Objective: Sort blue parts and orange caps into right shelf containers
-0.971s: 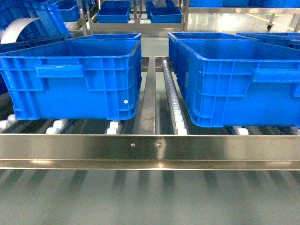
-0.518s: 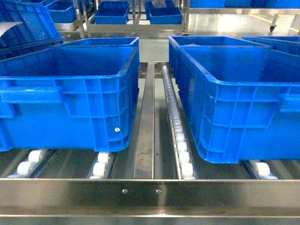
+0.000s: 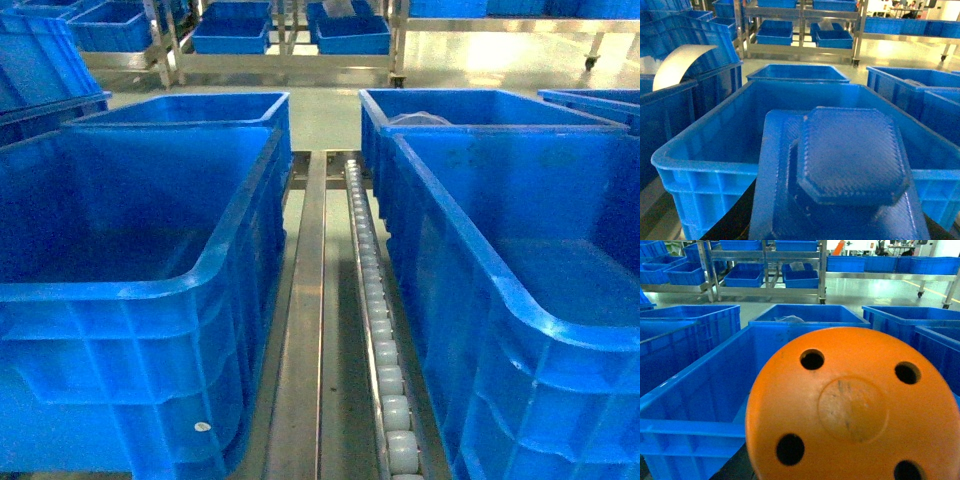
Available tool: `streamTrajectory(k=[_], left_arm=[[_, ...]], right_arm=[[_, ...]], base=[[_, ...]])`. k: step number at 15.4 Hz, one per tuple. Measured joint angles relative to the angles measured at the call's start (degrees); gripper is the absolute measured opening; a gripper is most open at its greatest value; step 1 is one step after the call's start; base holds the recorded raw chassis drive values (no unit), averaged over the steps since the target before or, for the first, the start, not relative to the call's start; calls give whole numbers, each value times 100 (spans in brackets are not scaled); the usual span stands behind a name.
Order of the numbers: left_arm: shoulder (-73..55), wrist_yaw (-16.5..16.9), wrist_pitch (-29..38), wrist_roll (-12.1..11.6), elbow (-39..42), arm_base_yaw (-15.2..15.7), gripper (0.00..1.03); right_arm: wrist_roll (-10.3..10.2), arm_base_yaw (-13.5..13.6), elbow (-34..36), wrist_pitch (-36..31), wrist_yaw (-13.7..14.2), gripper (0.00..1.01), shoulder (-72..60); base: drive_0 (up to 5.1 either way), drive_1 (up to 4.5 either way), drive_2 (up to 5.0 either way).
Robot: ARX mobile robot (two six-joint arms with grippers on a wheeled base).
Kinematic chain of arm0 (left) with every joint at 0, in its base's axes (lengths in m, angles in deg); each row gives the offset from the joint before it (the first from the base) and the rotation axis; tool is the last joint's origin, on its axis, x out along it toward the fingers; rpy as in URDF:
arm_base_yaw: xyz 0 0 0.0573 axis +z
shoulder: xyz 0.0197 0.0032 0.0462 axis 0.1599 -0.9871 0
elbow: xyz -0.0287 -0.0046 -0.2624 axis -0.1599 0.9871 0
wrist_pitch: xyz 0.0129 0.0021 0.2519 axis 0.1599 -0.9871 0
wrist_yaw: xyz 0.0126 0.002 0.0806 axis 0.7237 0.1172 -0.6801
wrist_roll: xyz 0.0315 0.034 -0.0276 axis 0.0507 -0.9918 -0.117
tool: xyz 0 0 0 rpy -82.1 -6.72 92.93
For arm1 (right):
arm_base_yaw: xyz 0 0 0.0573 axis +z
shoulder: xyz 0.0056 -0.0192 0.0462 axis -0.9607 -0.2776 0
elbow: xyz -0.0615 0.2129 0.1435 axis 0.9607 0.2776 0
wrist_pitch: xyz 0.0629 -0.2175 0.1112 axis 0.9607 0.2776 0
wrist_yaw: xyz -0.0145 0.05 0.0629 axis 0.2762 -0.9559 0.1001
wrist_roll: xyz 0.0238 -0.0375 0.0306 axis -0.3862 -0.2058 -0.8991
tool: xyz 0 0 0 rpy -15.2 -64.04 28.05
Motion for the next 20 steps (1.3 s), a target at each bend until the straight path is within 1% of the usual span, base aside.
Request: streamTrajectory(k=[20], left_arm=[[0,0,13,0,0,0,42]], right_arm=[[0,0,0,0,-2,45,0]], base=[[0,0,0]])
